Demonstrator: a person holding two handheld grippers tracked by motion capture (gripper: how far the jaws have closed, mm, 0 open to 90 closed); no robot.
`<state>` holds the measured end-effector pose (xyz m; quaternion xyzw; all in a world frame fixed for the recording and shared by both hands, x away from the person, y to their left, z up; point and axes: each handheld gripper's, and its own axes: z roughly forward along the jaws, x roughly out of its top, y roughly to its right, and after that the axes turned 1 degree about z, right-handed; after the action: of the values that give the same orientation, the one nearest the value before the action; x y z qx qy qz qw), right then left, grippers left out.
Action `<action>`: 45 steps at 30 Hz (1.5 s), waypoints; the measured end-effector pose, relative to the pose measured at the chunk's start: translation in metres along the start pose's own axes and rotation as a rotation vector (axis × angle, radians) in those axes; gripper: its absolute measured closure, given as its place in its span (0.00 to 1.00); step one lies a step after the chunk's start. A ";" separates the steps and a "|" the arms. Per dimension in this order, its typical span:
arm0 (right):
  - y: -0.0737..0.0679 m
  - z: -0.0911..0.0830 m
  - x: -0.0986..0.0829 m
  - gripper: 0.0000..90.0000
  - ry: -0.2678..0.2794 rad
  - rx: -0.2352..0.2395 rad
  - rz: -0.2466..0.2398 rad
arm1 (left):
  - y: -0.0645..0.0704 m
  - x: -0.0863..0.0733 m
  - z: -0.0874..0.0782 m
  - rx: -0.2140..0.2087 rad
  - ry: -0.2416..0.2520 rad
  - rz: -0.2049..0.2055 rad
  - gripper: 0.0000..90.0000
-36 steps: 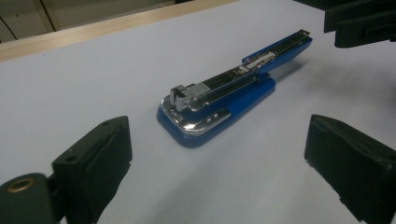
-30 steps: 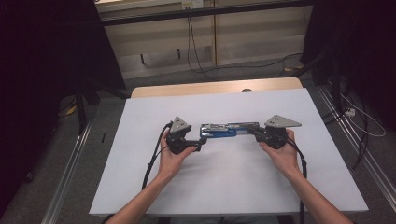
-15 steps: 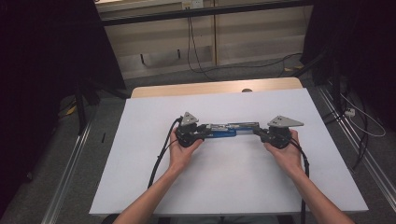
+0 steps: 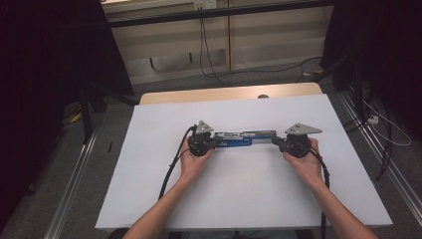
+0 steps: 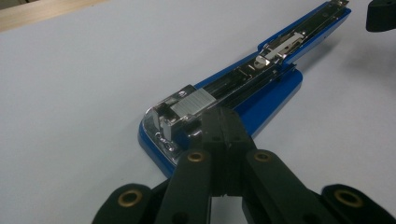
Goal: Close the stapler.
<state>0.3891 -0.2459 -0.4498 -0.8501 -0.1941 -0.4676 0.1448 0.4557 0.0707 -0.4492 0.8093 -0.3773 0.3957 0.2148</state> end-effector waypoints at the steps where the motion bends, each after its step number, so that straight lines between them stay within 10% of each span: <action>1: 0.000 0.001 0.000 1.00 -0.008 -0.004 -0.004 | 0.000 0.000 0.002 0.003 -0.002 0.004 1.00; 26: 0.004 0.021 -0.001 1.00 -0.166 -0.050 0.009 | -0.002 -0.001 0.004 -0.027 0.006 -0.025 1.00; 45: 0.003 0.026 0.003 1.00 -0.149 -0.065 0.011 | 0.000 -0.001 0.004 -0.014 0.000 -0.002 1.00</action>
<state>0.4112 -0.2370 -0.4615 -0.8879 -0.1845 -0.4082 0.1046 0.4577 0.0687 -0.4524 0.8080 -0.3795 0.3928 0.2210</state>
